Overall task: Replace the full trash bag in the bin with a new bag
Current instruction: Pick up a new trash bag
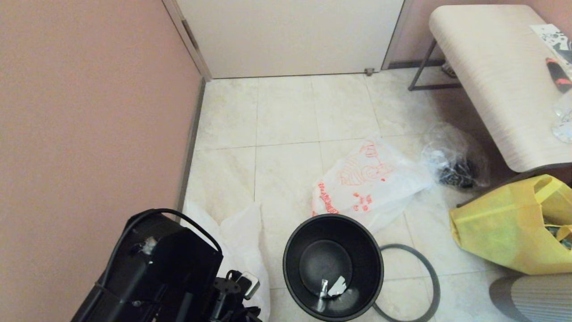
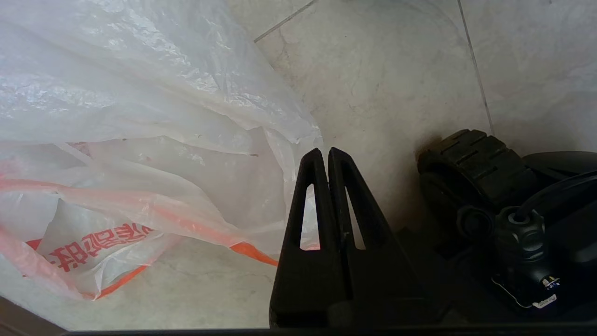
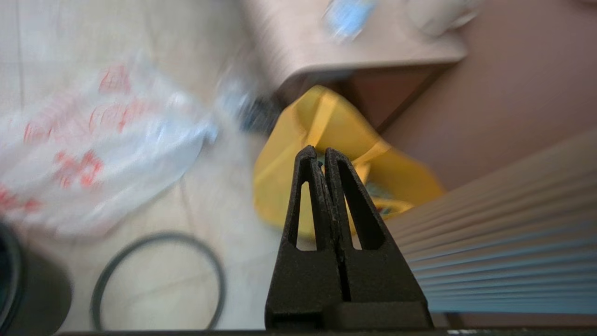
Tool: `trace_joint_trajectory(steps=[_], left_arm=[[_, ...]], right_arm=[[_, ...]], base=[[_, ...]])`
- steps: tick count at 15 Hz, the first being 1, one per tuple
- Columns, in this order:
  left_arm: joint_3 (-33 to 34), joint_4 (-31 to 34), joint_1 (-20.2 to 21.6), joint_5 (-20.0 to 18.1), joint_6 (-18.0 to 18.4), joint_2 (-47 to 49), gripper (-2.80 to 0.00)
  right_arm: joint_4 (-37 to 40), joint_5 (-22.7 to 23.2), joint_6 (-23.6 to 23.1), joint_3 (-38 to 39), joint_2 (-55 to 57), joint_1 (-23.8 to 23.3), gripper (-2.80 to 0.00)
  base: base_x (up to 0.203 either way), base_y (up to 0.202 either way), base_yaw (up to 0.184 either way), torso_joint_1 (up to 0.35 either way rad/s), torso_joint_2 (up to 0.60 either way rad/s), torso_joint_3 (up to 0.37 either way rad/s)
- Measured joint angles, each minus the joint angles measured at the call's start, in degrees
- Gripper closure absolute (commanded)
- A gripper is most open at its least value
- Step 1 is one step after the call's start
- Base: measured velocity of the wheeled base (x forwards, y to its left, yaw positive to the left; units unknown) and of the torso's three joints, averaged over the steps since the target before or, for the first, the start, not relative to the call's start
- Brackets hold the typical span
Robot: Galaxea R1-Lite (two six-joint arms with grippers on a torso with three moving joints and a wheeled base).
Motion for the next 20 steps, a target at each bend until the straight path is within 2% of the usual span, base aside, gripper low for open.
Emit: trace_joint_trajectory(steps=[2, 6, 13, 15, 18, 20], left_arm=[[0.0, -0.01, -0.02, 0.05, 0.06, 0.08, 0.0], [-0.06, 0.0, 0.0, 0.0, 0.05, 0.11, 0.0], [-0.11, 0.0, 0.0, 0.02, 0.08, 0.11, 0.0], [-0.21, 0.0, 0.01, 0.02, 0.05, 0.13, 0.0], [-0.3, -0.01, 0.01, 0.05, 0.02, 0.13, 0.0], [-0.34, 0.0, 0.06, 0.0, 0.0, 0.13, 0.0]], right_arm=[[-2.13, 1.87, -0.4, 0.47, -2.61, -1.98, 0.0], [1.57, 8.5, -0.62, 0.48, -4.04, -2.8, 0.0], [2.94, 9.29, 0.76, 0.27, -4.42, -8.36, 0.0], [2.85, 9.87, 0.79, -0.21, -4.64, -12.56, 0.0], [2.91, 15.78, 1.86, 0.37, -5.73, -16.31, 0.0], [2.96, 22.52, 3.22, 3.46, -6.27, -16.65, 0.0]], base=[[0.0, 0.0, 0.0, 0.0, 0.0, 0.0], [0.0, 0.0, 0.0, 0.0, 0.0, 0.0], [0.0, 0.0, 0.0, 0.0, 0.0, 0.0], [0.0, 0.0, 0.0, 0.0, 0.0, 0.0], [0.0, 0.0, 0.0, 0.0, 0.0, 0.0], [0.0, 0.0, 0.0, 0.0, 0.0, 0.0]])
